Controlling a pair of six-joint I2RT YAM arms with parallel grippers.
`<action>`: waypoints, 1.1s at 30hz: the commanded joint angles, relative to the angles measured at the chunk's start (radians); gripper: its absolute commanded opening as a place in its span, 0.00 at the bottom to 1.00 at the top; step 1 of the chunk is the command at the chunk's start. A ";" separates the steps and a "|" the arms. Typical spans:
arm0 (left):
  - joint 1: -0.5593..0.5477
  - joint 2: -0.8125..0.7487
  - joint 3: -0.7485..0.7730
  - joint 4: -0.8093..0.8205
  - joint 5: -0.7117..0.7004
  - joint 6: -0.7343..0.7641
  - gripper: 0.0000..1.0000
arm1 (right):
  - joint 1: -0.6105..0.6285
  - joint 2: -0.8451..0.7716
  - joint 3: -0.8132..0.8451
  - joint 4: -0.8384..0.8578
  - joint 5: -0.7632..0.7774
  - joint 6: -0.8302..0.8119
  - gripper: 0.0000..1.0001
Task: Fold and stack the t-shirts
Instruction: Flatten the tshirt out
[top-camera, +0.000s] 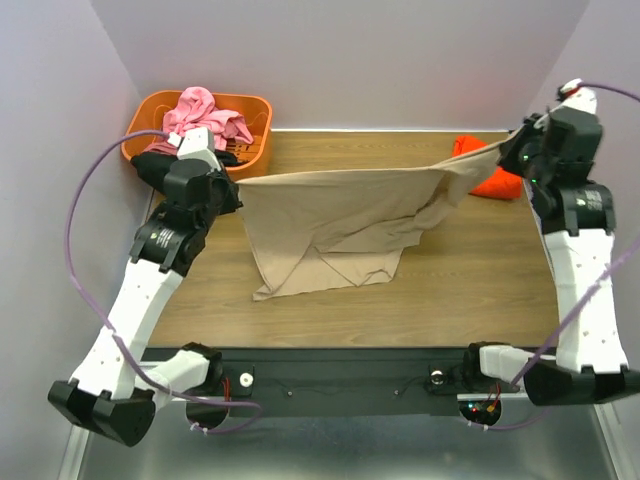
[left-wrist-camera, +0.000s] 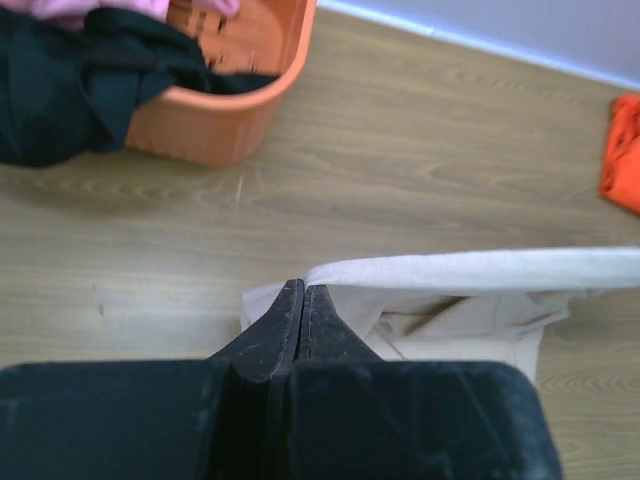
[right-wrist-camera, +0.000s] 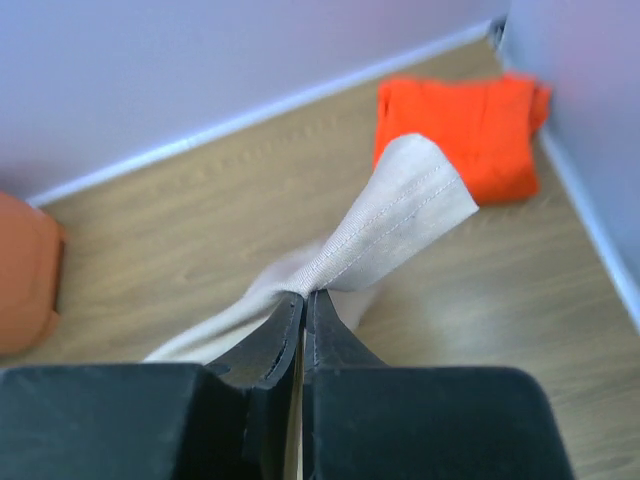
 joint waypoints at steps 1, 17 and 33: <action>0.007 -0.097 0.098 0.003 -0.002 0.063 0.00 | 0.003 -0.112 0.148 0.006 0.099 -0.071 0.00; 0.007 -0.320 0.481 -0.062 0.229 0.167 0.00 | 0.003 -0.273 0.558 0.058 0.148 -0.179 0.00; 0.007 -0.003 0.265 0.029 0.358 0.225 0.00 | 0.003 -0.160 0.162 0.152 0.153 -0.137 0.00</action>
